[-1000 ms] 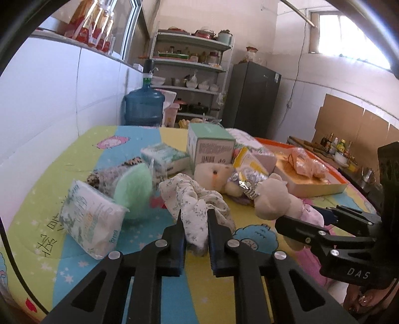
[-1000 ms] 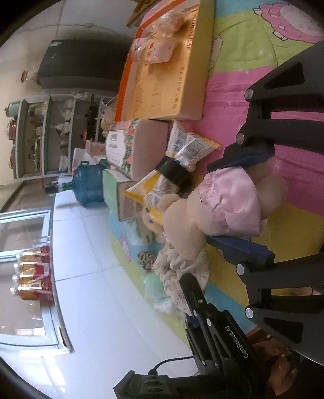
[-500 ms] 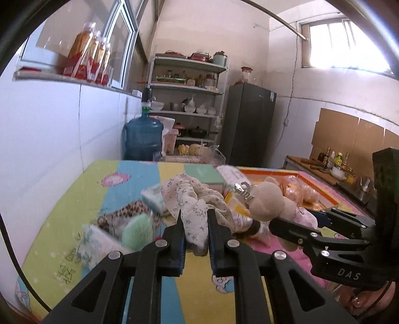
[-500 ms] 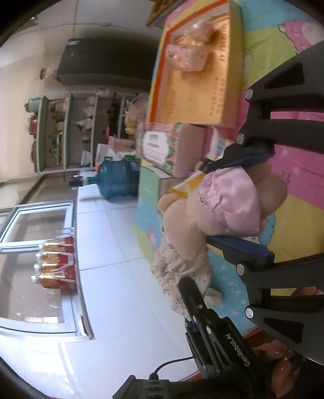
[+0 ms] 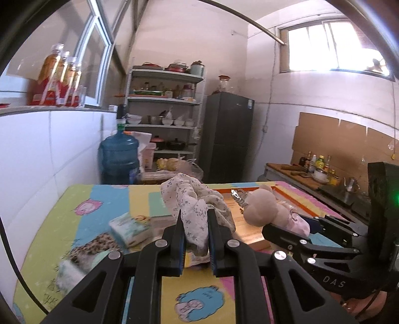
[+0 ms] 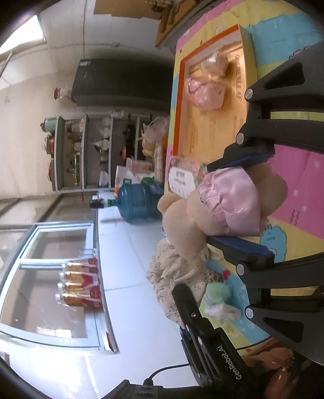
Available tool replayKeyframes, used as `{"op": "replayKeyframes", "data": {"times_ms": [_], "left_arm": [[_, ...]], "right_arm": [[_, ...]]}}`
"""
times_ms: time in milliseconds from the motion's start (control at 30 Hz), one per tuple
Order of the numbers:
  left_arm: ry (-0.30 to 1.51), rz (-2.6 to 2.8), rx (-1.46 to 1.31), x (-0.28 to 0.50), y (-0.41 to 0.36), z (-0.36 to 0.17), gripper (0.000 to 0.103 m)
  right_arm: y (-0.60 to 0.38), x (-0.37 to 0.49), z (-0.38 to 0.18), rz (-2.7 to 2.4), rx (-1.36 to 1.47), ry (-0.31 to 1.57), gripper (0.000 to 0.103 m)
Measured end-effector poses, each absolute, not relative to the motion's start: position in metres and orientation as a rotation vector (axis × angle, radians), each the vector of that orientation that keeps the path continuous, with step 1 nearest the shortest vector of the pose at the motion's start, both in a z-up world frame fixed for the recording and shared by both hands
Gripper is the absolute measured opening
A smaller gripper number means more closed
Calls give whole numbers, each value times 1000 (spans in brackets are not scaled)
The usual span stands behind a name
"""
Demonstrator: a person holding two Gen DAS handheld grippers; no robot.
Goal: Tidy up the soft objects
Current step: 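Carry the scrunchie with the left gripper while the right carries the teddy bear to the box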
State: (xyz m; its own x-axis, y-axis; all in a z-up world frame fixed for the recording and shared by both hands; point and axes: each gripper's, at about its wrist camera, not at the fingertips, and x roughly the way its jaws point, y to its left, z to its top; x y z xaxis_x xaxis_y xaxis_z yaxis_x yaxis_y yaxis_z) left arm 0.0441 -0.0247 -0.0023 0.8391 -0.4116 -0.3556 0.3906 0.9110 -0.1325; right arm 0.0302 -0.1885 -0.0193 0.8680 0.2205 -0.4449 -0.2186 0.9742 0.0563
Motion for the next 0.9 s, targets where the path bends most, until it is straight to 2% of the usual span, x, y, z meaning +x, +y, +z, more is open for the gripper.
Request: {"op": "replayKeyframes", "data": {"times_ms": [900], "left_arm": [[447, -538, -62, 87, -142, -9, 15]], "right_arm": [[-326, 34, -19, -7, 107, 437, 52]]}}
